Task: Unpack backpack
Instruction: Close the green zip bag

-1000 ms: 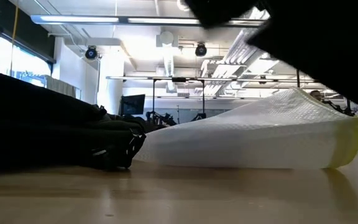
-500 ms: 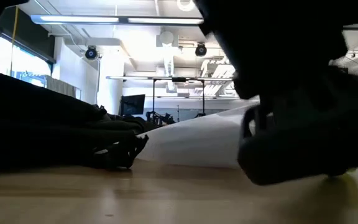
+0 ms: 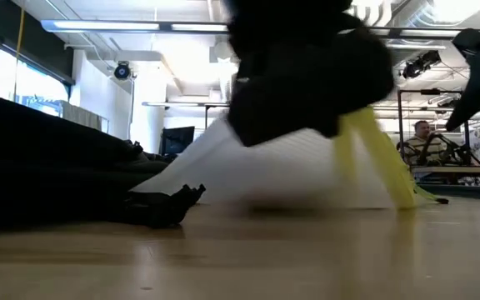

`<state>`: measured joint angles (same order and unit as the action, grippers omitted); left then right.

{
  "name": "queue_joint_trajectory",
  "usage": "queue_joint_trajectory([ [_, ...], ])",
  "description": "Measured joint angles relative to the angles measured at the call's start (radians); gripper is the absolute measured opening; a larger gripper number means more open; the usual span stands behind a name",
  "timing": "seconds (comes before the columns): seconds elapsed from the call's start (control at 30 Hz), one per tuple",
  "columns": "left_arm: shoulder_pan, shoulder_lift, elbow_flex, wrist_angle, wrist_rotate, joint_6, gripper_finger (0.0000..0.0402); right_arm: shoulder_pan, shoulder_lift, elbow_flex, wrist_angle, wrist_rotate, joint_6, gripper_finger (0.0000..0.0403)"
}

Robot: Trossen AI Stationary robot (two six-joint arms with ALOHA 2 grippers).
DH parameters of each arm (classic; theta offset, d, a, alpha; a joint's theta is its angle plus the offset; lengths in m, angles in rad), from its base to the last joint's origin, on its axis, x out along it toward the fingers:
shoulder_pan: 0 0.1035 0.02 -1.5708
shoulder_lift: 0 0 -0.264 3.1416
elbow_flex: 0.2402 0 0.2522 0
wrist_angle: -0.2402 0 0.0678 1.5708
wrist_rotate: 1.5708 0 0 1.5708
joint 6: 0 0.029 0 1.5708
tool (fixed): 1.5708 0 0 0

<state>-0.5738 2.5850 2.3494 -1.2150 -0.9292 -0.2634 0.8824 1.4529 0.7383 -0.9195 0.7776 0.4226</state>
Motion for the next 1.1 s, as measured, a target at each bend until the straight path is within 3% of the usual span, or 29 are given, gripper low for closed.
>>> queue_joint_trajectory([
  [0.2, -0.021, -0.005, 0.007, -0.282, -0.023, -0.256, 0.0000, -0.118, 0.000, -0.003, -0.003, 0.001, -0.050, 0.0224],
  [0.33, -0.033, -0.005, 0.006, -0.355, -0.025, -0.358, 0.0000, -0.215, 0.001, -0.035, 0.080, 0.000, -0.145, 0.0224],
  [0.5, -0.037, -0.005, 0.006, -0.354, -0.026, -0.361, 0.0000, -0.292, 0.001, -0.074, 0.250, -0.013, -0.476, 0.0213],
  [0.67, -0.035, -0.005, 0.006, -0.356, -0.026, -0.362, 0.0000, -0.337, 0.001, -0.084, 0.299, -0.042, -0.771, 0.0190],
  [0.9, -0.035, -0.005, 0.006, -0.356, -0.026, -0.362, 0.0000, -0.401, 0.001, -0.084, 0.325, -0.119, -0.905, 0.0158],
  [1.1, -0.035, -0.005, 0.006, -0.357, -0.025, -0.363, 0.0000, -0.416, 0.004, -0.083, 0.460, -0.199, -0.956, 0.0089],
])
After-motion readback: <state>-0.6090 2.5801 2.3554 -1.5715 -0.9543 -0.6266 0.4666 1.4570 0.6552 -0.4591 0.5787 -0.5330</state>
